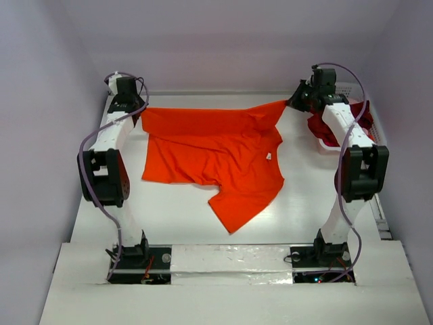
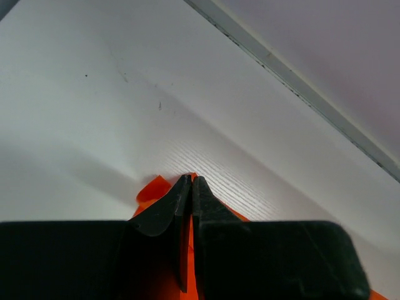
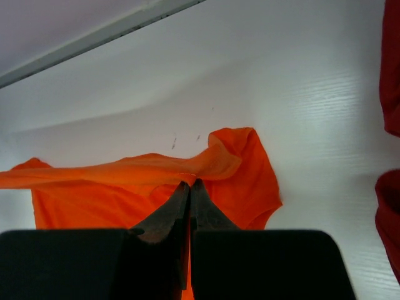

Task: Fold and stack the t-shirts
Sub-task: Flatten out the tshirt

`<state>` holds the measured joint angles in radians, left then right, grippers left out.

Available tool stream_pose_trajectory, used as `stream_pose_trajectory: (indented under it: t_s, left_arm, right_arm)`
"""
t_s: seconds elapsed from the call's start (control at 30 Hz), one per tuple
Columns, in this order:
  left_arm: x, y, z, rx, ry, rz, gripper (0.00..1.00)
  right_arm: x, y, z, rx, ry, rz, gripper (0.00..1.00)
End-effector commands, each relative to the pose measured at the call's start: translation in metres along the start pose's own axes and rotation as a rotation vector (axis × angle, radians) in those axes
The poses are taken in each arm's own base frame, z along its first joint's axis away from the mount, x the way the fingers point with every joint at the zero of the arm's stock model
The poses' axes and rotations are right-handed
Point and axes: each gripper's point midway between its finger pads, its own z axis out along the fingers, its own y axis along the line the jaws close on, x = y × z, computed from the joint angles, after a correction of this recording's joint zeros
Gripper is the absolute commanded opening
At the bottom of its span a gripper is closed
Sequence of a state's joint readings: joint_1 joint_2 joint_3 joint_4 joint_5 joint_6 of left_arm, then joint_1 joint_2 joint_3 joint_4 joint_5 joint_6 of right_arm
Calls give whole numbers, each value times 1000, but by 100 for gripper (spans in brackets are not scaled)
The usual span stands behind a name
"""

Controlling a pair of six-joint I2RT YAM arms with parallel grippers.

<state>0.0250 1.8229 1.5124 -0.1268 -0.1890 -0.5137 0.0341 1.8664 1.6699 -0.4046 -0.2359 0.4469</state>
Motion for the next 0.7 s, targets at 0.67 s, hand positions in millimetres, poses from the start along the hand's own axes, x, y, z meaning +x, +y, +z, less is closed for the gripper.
stream_pose_trajectory:
  t_s: [0.67]
  left_arm:
    - [-19,-48,92,54,14,1,0]
  right_arm:
    - [-53,21,86,-95,8,-9,0]
